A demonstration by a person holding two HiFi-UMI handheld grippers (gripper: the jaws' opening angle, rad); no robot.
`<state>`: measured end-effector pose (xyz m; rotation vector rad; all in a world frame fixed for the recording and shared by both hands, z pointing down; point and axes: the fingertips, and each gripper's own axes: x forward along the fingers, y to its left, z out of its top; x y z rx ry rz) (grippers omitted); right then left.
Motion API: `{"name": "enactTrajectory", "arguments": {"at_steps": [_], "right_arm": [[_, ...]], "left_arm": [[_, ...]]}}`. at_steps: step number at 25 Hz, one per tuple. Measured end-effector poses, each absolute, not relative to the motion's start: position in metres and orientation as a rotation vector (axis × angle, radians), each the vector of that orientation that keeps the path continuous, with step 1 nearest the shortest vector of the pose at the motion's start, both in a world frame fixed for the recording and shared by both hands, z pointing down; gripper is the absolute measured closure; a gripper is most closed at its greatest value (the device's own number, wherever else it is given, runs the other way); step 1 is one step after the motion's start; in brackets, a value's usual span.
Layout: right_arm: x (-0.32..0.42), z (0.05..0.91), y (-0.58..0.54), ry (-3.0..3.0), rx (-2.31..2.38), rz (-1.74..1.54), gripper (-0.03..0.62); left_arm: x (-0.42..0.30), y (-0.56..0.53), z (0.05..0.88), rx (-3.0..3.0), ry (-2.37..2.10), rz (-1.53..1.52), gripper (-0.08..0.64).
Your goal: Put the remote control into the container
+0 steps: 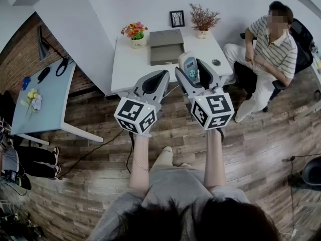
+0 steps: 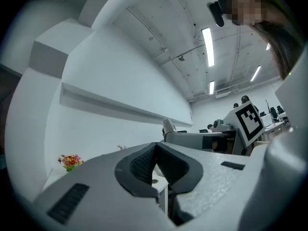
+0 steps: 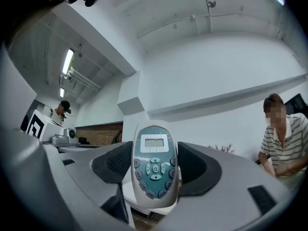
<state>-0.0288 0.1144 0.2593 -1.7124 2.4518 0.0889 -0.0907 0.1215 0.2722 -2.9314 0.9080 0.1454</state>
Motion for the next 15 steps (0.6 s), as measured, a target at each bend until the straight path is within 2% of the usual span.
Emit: {"name": "enactTrajectory", "arguments": {"at_steps": [15], "right_arm": [[-0.008, 0.27, 0.117, 2.457, -1.693, -0.001, 0.305]], "left_arm": [[-0.077, 0.129, 0.279, -2.942, 0.946, 0.102, 0.557]]}}
